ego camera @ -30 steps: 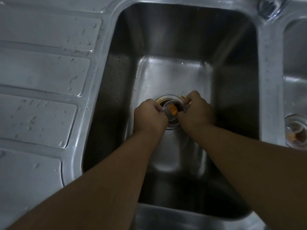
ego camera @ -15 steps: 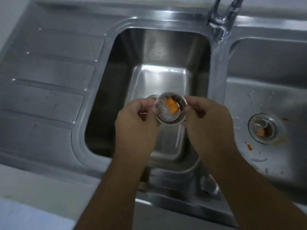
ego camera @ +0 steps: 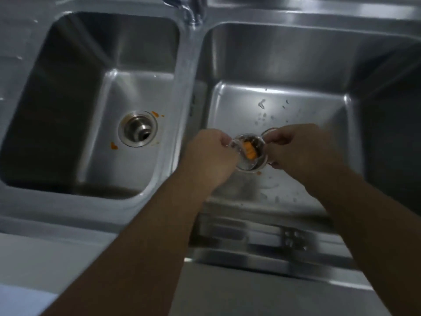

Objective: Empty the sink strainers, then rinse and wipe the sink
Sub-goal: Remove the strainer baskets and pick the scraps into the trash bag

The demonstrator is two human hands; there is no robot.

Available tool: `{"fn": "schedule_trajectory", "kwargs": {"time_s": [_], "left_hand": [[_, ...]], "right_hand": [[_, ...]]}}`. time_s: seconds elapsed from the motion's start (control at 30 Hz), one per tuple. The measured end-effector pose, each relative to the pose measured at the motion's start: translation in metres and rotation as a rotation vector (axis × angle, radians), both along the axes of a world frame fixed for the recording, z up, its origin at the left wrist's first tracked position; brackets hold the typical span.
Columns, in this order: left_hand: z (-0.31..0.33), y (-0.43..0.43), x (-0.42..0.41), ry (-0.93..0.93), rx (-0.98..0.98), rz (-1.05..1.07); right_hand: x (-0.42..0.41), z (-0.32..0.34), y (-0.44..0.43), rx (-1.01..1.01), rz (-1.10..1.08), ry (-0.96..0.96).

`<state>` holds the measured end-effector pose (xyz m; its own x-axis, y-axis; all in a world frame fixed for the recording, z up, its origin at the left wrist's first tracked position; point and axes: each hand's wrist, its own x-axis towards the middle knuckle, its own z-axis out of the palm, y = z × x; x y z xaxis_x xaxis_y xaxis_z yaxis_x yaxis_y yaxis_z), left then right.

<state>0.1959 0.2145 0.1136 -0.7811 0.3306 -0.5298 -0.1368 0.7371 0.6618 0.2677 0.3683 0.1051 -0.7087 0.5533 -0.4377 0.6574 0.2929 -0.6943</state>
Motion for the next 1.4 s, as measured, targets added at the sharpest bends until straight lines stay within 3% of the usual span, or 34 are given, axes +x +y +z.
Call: {"fn": "schedule_trajectory", "kwargs": {"time_s": [0.17,0.27,0.43,0.53,0.7,0.97,1.4], "left_hand": [[-0.053,0.027,-0.008,-0.097,-0.169,-0.166],[-0.069,0.028,-0.008,-0.148,-0.217,-0.2],[-0.079,0.026,-0.005,-0.195,-0.3,-0.249],[-0.084,0.027,-0.007,-0.121,-0.329,-0.244],[-0.101,0.065,-0.014,0.064,-0.213,-0.193],[-0.141,0.126,-0.012,0.199,-0.121,-0.252],[-0.14,0.149,0.003,0.254,-0.063,-0.126]], "right_hand": [[-0.006,-0.064,0.017,-0.108,0.066,-0.284],[-0.004,-0.089,0.019,-0.143,0.122,-0.345],[0.007,-0.106,0.019,-0.174,0.142,-0.347],[0.011,-0.108,0.026,-0.108,0.064,-0.247],[0.009,-0.123,0.074,0.199,-0.098,-0.235],[-0.003,-0.162,0.109,0.359,-0.032,-0.269],[0.016,-0.145,0.11,0.184,-0.105,-0.087]]}}
